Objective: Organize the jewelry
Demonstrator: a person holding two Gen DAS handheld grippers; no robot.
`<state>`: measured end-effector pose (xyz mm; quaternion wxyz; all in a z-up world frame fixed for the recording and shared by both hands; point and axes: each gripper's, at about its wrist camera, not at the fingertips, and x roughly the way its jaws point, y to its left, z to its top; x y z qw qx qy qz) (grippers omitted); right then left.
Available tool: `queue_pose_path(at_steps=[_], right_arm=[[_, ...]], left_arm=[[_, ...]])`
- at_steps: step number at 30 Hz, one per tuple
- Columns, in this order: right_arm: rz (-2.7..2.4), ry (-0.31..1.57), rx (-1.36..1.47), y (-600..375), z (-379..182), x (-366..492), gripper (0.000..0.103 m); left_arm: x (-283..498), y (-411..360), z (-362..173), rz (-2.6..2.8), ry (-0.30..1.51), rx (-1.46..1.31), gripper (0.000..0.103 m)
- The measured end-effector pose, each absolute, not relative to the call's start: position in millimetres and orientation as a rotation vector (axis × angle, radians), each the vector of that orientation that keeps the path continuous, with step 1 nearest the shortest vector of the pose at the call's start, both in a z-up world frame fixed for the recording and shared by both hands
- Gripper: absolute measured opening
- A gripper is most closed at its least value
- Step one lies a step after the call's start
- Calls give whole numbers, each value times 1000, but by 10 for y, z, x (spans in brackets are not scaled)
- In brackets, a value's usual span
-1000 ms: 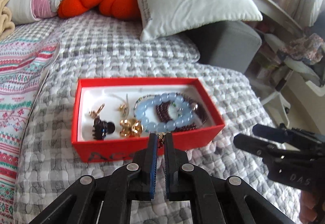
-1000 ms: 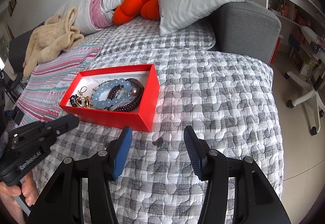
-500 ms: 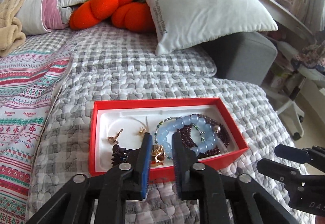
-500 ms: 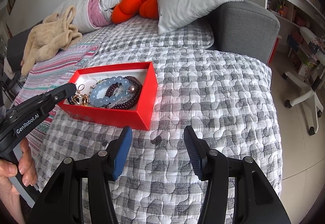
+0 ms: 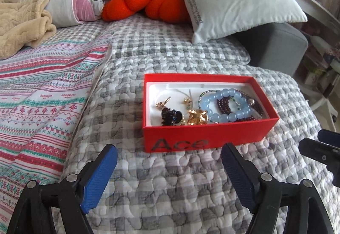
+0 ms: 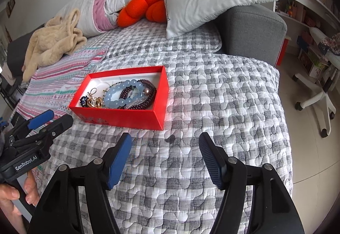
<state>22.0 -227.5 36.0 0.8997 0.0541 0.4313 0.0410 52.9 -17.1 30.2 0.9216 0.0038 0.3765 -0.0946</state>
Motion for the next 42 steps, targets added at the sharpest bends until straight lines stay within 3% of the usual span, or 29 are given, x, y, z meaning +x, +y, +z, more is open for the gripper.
queue_pose_path(at_steps=[5,11,21,42], right_arm=[[30,939,74,-2181,321,83,78],[-34,910,-19,-2003,321,-25,98],[-54,946,-60,-1822,170,51,98],[-57,947,-52,-1795,163,87,98]], left_arm=[[397,-110,342,-123,757,53,103],[317,7,232,-70,839,50,103],[361,165,47,-60,912,10,103],[322,37,78,-85,894,40,103]])
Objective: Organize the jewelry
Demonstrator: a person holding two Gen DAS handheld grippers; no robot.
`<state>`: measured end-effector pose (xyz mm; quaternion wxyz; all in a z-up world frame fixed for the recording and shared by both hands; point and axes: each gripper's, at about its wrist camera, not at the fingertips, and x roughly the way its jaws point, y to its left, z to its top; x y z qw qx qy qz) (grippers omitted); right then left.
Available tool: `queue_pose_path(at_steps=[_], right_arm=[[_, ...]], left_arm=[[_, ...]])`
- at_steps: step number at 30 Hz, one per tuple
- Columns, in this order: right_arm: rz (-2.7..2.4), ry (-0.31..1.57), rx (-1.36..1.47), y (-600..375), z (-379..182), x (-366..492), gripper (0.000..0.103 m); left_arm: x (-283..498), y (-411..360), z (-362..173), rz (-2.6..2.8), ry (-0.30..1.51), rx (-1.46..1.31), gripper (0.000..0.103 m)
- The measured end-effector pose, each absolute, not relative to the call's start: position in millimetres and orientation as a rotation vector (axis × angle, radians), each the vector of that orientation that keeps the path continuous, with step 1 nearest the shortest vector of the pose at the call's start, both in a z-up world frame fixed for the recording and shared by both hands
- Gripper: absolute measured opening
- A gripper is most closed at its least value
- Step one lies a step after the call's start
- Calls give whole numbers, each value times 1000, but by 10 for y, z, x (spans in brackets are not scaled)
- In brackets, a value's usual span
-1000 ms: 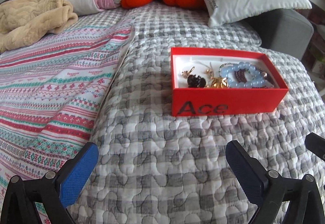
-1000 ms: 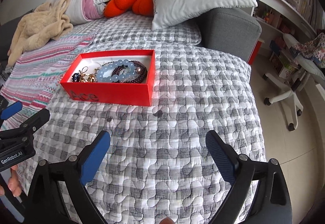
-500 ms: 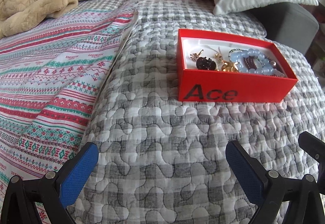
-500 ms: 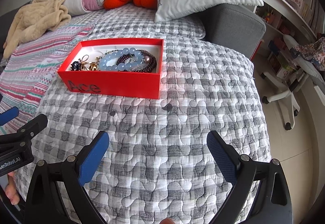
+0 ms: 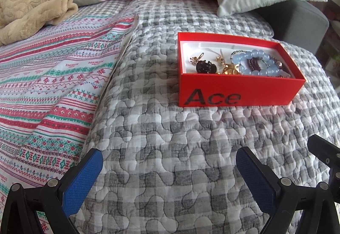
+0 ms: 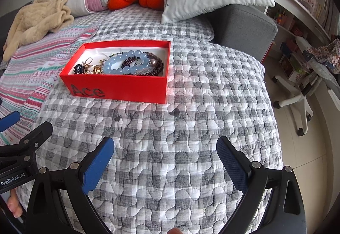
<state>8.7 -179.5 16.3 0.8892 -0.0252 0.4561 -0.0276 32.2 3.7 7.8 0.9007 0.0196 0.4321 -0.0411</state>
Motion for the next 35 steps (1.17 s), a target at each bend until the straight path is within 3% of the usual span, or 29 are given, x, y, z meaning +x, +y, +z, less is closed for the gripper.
queue_pose_path(at_steps=[35], right_arm=[[-67,946,-44,-1817,102,87,98]], left_arm=[[334,-1,-15,-68,925,44,103]])
